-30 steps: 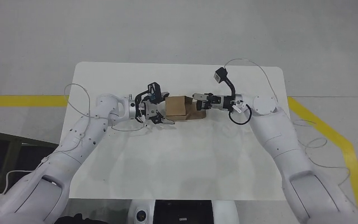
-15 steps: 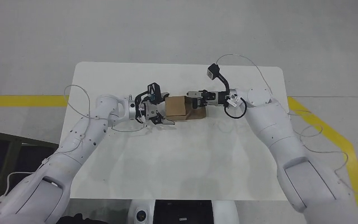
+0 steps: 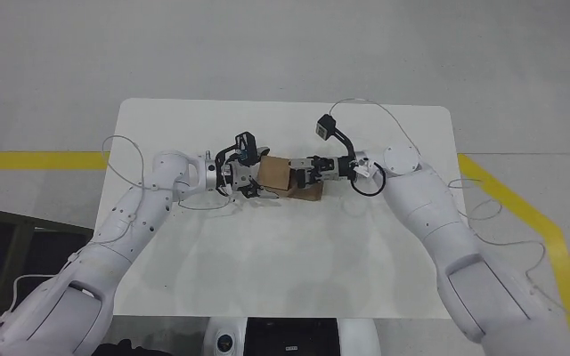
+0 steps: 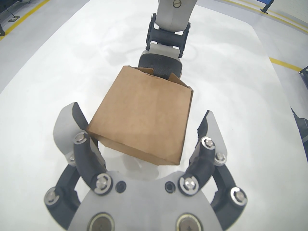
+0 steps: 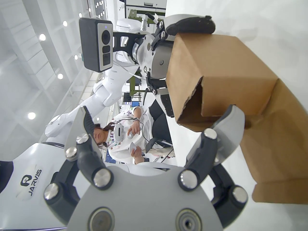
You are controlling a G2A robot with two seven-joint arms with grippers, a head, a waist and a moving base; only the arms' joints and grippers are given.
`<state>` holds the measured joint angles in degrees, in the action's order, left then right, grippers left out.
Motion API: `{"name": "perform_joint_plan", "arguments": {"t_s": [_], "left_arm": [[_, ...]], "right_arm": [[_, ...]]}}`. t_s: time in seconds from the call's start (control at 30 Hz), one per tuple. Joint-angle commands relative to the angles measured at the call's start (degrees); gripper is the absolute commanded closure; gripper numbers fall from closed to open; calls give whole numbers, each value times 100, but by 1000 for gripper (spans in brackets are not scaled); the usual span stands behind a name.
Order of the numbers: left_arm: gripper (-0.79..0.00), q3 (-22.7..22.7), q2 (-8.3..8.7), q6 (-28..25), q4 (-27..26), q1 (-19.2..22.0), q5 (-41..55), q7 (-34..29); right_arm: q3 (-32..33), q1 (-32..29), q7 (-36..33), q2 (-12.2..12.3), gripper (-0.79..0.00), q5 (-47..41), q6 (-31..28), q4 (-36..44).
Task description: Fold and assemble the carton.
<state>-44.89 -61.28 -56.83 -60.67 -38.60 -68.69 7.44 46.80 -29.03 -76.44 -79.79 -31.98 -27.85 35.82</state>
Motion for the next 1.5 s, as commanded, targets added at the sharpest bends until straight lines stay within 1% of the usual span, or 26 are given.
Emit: {"name": "perform_joint_plan", "arguments": {"t_s": [0.0, 0.23, 0.53, 0.77, 1.07, 1.23, 1.47], "left_arm": [[-785, -14, -6, -6, 0, -6, -9, -5], [-785, -63, -23, -28, 13, -43, -18, -36], [-785, -150, -29, -76, -11, -92, -39, -66], [-785, -214, -33, -113, -35, -129, -21, -139], [-785, -261, -38, -117, -72, -170, 48, -263], [-785, -306, -33, -106, -56, -190, 68, -330], [-785, -400, -45, 72, -7, -232, 186, -426]], "right_arm": [[-20, -27, 43, -19, -785, -99, -43, -58], [-76, -67, 186, -137, -785, -370, -185, -350], [-177, 2, 241, -358, -785, -571, -232, -631], [-228, 68, 322, -516, -785, -605, -292, -860], [-216, 112, 317, -650, -785, -640, -312, -1018], [-150, 169, 264, -655, -785, -621, -263, -1115], [26, 268, 83, -509, -785, -437, -82, -1037]]}}
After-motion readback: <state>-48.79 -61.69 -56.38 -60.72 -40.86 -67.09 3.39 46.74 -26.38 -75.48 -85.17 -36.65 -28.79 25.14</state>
